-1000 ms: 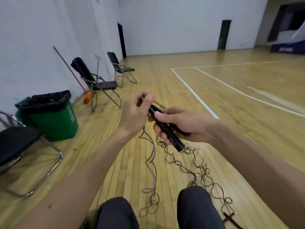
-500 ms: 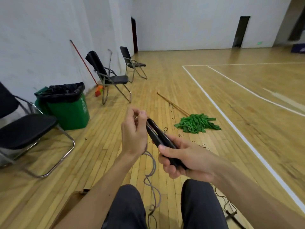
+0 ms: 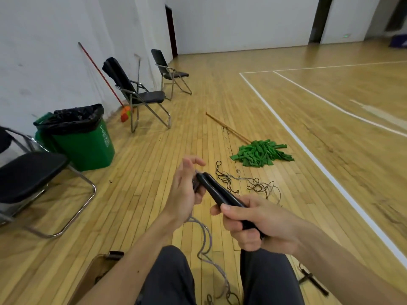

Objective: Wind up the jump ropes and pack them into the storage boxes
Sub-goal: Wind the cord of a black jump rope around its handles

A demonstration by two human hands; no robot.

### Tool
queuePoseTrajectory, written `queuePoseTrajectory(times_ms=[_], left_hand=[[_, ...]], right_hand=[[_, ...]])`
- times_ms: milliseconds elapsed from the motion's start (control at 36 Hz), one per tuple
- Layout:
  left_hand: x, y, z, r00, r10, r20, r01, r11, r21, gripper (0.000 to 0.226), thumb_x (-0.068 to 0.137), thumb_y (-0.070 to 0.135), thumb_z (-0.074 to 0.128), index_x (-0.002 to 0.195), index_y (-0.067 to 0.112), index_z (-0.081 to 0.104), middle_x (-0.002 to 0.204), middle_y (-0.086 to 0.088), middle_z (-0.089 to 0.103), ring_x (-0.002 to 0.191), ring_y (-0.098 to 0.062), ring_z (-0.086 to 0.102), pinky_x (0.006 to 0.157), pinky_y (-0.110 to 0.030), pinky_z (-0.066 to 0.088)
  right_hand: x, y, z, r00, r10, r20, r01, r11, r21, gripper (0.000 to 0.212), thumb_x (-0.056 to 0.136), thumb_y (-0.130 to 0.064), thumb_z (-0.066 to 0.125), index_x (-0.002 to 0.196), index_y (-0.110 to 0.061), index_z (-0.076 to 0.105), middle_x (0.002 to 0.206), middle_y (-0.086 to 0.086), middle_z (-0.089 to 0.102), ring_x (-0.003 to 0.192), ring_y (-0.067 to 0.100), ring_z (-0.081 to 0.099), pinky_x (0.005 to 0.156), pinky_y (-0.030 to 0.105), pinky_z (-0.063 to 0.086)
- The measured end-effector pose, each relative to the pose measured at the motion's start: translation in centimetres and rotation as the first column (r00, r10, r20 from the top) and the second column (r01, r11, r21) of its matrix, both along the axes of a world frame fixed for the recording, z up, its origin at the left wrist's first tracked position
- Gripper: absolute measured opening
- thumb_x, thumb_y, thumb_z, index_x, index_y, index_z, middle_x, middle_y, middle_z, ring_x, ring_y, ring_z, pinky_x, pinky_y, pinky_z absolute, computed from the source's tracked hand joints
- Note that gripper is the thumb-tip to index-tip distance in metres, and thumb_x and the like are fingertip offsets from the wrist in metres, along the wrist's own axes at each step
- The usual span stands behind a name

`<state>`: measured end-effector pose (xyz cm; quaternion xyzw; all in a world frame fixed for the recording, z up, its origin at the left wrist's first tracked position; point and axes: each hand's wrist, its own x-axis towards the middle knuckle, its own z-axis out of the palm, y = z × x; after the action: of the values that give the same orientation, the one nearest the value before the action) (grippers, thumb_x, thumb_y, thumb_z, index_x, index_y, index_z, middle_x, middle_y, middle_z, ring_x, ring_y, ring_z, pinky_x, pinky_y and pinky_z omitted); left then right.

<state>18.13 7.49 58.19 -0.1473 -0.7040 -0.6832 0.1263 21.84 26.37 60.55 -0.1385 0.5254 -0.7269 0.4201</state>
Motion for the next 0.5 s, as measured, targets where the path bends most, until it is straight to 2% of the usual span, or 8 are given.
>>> queuePoseTrajectory(times_ms=[56,139,250,306,361,389,444,500], left_hand=[[-0.6,0.0,-0.6,0.999,-0.007,-0.046,0.004,0.998,-0.059,0.073,0.087,0.082,0.028,0.093,0.016,0.059,0.06,-0.002,0.046,0.049,-0.01,0.041,0.044,-0.022,0.031],[-1.9,-0.7,-2.3,0.994,-0.011,-0.108,-0.016,0.969,-0.245,0.076,0.091,0.079,0.022,0.078,0.015,0.061,0.056,-0.003,0.047,0.047,-0.021,0.041,0.045,-0.036,0.035],[-3.4,-1.6,-4.8,0.996,0.08,-0.041,-0.09,0.897,-0.432,0.075,0.084,0.088,0.022,0.07,0.021,0.053,0.054,0.008,0.041,0.046,-0.007,0.034,0.046,-0.03,0.029],[-3.6,-1.1,-4.9,0.998,0.057,0.0,-0.05,0.884,-0.464,0.072,0.085,0.088,0.023,0.079,0.025,0.059,0.061,0.004,0.046,0.053,-0.014,0.041,0.051,-0.035,0.037],[-3.7,-0.3,-4.3,1.0,0.006,0.005,-0.003,0.9,-0.435,0.053,0.089,0.082,0.03,0.101,0.041,0.063,0.069,0.006,0.053,0.061,-0.02,0.051,0.059,-0.047,0.047],[-3.6,0.2,-3.7,1.0,-0.009,-0.007,0.006,0.912,-0.41,0.045,0.091,0.078,0.034,0.115,0.05,0.058,0.077,0.007,0.059,0.07,-0.015,0.058,0.067,-0.045,0.053],[-3.6,0.9,-2.5,0.999,-0.042,-0.022,0.032,0.944,-0.327,0.052,0.092,0.074,0.038,0.138,0.05,0.044,0.1,0.005,0.066,0.095,-0.015,0.066,0.088,-0.038,0.054],[-3.6,1.6,-1.6,0.997,-0.074,-0.022,0.067,0.967,-0.244,0.061,0.093,0.072,0.036,0.148,0.044,0.035,0.112,-0.001,0.067,0.114,-0.017,0.064,0.105,-0.038,0.046]], right_hand=[[-0.4,0.5,0.1,1.0,0.02,-0.011,-0.02,1.0,0.01,0.026,0.093,-0.024,0.067,0.106,-0.007,0.053,0.064,-0.002,0.042,0.042,0.005,0.033,0.039,0.016,0.03],[-1.1,1.4,0.6,0.998,0.037,-0.057,-0.034,0.998,0.044,0.024,0.094,-0.021,0.066,0.103,-0.011,0.045,0.064,-0.002,0.043,0.043,0.005,0.034,0.039,0.017,0.029],[-2.7,2.8,1.6,0.997,-0.016,-0.079,0.019,0.999,0.033,0.028,0.091,-0.022,0.068,0.107,-0.012,0.047,0.066,0.0,0.043,0.044,0.007,0.036,0.039,0.018,0.031],[-3.4,3.3,1.6,0.996,-0.037,-0.076,0.039,0.999,0.02,0.027,0.092,-0.023,0.067,0.109,-0.013,0.049,0.068,0.001,0.044,0.045,0.007,0.036,0.04,0.019,0.031],[-3.7,3.5,1.1,0.997,-0.051,-0.061,0.052,0.999,0.015,0.024,0.094,-0.023,0.066,0.11,-0.013,0.051,0.068,0.001,0.045,0.045,0.008,0.037,0.041,0.019,0.031],[-3.8,3.5,0.9,0.997,-0.059,-0.047,0.06,0.998,0.012,0.022,0.096,-0.023,0.065,0.11,-0.013,0.052,0.068,0.002,0.046,0.045,0.008,0.039,0.041,0.019,0.032],[-4.0,3.4,0.6,0.997,-0.068,-0.027,0.068,0.998,0.007,0.02,0.096,-0.023,0.063,0.11,-0.013,0.052,0.07,0.004,0.051,0.045,0.009,0.043,0.041,0.019,0.035],[-3.9,3.2,0.4,0.998,-0.065,-0.021,0.065,0.998,0.003,0.023,0.096,-0.025,0.065,0.109,-0.011,0.052,0.073,0.008,0.056,0.044,0.01,0.047,0.042,0.02,0.039]])
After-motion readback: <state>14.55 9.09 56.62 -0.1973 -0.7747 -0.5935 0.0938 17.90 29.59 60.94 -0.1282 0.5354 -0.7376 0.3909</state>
